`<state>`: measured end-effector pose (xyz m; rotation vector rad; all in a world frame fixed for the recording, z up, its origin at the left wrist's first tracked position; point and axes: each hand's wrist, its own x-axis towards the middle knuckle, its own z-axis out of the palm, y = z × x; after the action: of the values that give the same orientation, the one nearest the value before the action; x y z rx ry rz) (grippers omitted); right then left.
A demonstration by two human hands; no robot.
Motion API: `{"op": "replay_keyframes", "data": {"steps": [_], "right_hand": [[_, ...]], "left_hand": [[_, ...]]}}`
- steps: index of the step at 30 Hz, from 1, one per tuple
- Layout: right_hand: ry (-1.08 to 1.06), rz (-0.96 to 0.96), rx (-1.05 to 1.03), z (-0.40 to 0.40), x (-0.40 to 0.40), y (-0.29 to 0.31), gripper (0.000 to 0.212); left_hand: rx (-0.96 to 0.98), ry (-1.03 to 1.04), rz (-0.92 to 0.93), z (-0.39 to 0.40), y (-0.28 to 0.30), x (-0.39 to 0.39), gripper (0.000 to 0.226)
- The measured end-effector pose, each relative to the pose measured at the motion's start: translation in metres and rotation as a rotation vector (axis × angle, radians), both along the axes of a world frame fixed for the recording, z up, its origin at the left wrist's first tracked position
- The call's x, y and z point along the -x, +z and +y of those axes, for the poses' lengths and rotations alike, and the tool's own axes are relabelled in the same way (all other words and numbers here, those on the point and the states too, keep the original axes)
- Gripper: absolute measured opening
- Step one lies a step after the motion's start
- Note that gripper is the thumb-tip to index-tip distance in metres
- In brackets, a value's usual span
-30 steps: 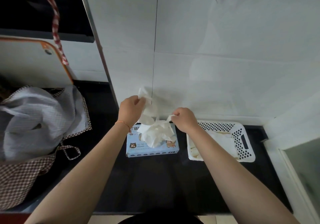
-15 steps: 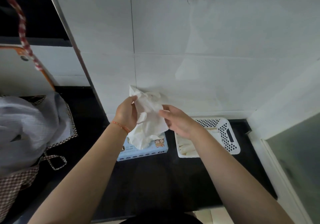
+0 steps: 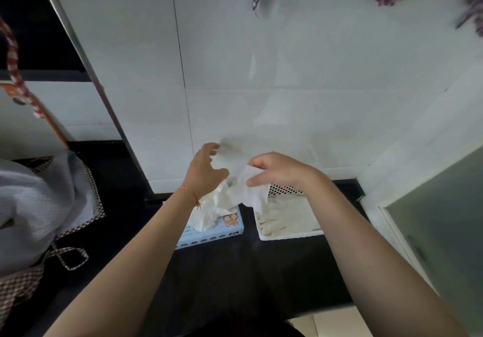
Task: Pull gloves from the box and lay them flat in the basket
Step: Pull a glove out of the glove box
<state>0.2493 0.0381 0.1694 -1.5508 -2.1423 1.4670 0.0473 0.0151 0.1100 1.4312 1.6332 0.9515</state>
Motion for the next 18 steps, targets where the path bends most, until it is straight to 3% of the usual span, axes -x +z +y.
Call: {"op": "replay_keyframes", "data": {"steps": [4, 7, 11, 18], "right_hand": [[0.168, -0.227, -0.114, -0.001, 0.005, 0.021, 0.029], [0.115, -0.242, -0.176, 0.001, 0.001, 0.025, 0.023], [-0.085, -0.169, -0.24, 0.007, -0.01, 0.019, 0.015], [-0.216, -0.012, -0.276, 0.007, -0.015, 0.011, 0.006]], "left_hand": [[0.147, -0.459, -0.209, 0.004, 0.017, -0.014, 0.041], [0.199, -0.42, -0.236, 0.006, 0.017, -0.017, 0.025], [0.194, -0.364, -0.035, 0.007, 0.008, -0.016, 0.009], [0.305, -0.455, 0.176, 0.006, -0.003, -0.024, 0.014]]}}
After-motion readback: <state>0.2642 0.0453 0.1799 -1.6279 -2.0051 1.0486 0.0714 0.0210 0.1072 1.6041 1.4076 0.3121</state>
